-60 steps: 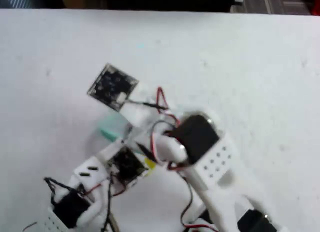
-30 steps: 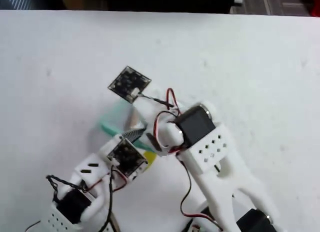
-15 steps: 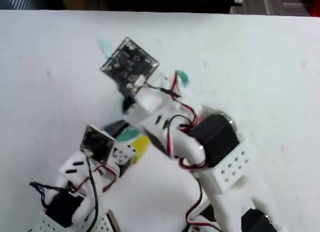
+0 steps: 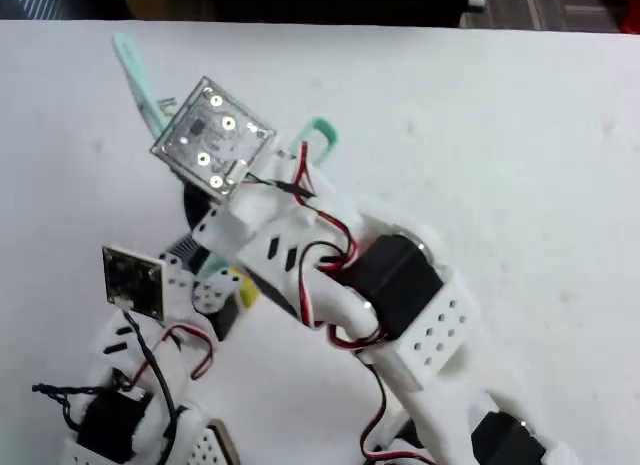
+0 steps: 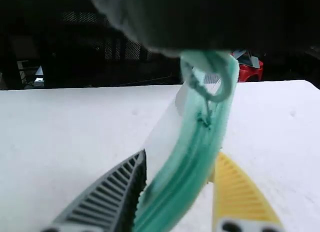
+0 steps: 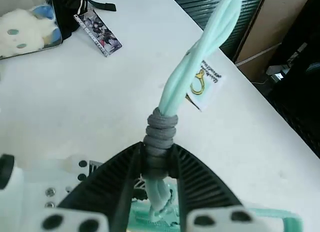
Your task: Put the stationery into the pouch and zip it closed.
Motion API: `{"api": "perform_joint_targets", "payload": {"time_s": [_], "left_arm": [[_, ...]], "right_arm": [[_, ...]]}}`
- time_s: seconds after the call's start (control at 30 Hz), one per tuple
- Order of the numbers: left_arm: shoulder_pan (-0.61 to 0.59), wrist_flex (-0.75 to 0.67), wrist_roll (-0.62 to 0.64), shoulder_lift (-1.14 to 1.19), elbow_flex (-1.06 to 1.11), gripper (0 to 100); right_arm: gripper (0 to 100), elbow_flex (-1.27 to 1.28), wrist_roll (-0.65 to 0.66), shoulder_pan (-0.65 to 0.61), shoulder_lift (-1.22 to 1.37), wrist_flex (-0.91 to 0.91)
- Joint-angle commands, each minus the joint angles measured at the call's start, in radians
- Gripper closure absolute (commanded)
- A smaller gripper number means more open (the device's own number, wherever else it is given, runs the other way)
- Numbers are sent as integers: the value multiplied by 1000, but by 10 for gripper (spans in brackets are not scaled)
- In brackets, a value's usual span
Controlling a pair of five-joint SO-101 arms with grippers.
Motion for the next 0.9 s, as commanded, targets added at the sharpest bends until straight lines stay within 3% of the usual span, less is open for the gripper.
{"api": "perform_joint_targets", "payload": {"time_s": [0.0,0.13,0.3,0.47,0.63,0.87], "left_arm": [[22,-54,-3,-4,-25,778],[50,-77,-117,-2,18,814],[61,-89,-153,-2,9,984],[59,-80,-92,-2,-11,978],[64,-66,-57,-2,-31,977],[147,150,-64,-2,-178,977]], "right_arm": [[981,-54,-9,-39,-12,-39],[981,-135,-9,-48,-19,10],[981,-255,-5,1,-19,137],[981,-276,-6,134,-19,255],[981,-276,-5,182,-19,334],[981,-170,-5,234,-10,254]]}}
